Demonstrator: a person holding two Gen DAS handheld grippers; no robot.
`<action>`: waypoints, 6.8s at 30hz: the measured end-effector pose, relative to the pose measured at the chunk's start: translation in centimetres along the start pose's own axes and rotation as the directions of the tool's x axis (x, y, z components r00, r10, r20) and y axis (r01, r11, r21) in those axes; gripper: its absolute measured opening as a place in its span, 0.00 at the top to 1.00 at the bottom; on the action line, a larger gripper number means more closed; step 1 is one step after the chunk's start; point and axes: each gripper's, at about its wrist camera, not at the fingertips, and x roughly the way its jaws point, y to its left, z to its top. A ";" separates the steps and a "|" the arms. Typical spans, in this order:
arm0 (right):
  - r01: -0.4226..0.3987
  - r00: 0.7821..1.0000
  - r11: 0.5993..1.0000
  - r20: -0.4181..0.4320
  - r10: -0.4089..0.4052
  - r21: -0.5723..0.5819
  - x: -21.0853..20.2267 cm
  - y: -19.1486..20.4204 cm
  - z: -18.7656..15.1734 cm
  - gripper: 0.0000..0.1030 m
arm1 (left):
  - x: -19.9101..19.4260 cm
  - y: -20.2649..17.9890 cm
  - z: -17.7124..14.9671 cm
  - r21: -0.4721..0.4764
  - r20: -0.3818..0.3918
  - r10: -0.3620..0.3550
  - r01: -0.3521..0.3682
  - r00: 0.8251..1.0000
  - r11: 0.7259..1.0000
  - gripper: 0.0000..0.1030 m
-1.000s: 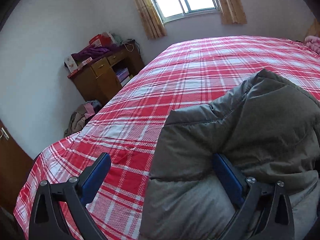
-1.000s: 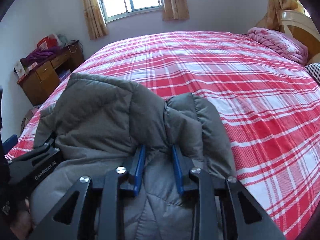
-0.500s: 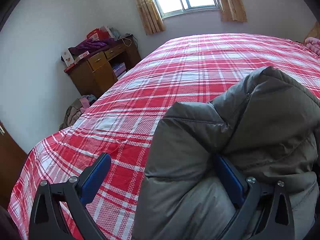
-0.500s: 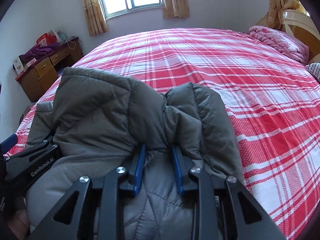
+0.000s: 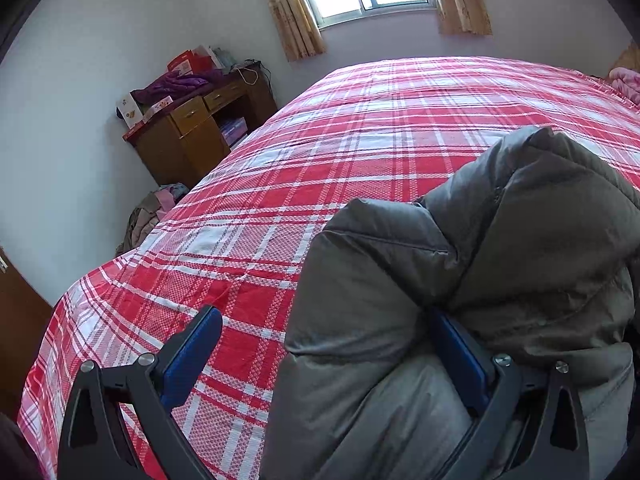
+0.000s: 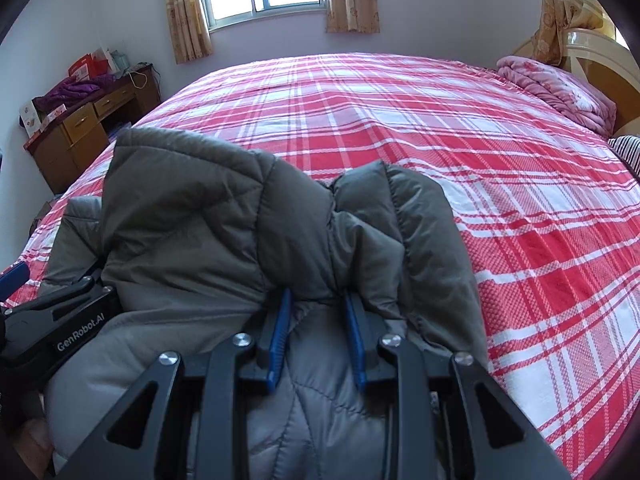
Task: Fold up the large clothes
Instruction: 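Hold the bundle with the right gripper while the left gripper presses its side, then grasp the grey jacket bundle with the left gripper while the right gripper holds it, then lift the jacket bundle with both grippers and carry it across the bed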
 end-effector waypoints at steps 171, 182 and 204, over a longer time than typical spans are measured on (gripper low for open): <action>-0.676 0.724 0.724 0.058 0.687 -0.138 -12.9 9.4 -5.0 0.78 | -17.8 23.9 -12.4 -0.022 0.238 -0.283 0.296 0.929 0.955 0.88; -0.690 0.713 0.700 -0.007 0.701 -0.184 -10.9 13.2 -4.5 0.78 | -16.3 28.0 -13.6 -0.099 0.228 -0.238 0.265 0.944 0.959 0.88; -0.689 0.714 0.667 -0.109 0.691 -0.284 -8.1 19.0 -4.5 0.78 | -13.3 33.0 -16.5 -0.174 0.181 -0.169 0.200 0.969 0.964 0.88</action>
